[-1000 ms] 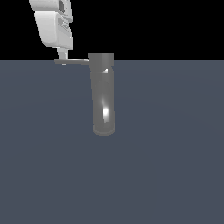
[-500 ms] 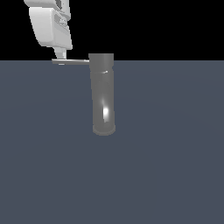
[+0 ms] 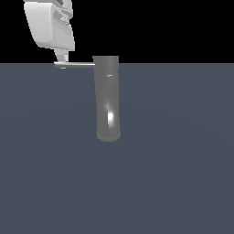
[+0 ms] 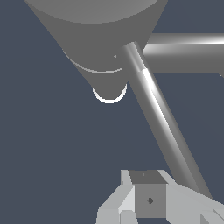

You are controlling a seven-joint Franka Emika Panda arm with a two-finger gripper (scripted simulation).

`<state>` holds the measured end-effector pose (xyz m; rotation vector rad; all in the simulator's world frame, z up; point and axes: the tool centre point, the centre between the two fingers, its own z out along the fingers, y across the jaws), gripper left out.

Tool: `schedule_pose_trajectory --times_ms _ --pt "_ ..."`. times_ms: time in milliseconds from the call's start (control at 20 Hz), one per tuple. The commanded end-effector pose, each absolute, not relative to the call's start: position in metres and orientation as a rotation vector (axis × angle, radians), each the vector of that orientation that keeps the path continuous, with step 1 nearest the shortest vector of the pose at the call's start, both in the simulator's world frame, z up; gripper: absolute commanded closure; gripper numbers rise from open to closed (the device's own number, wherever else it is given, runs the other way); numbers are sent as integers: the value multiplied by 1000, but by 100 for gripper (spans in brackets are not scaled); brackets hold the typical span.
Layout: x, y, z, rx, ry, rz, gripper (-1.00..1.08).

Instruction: Turn on the faucet by rotating a designated handle.

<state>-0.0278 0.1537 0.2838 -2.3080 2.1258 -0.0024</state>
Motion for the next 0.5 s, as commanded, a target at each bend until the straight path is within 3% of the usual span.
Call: schedule_pose_trajectory --times_ms 0,450 --pt "-37 154 284 -2314 2125 1 108" --pt "-60 150 284 -2313 2126 0 108"
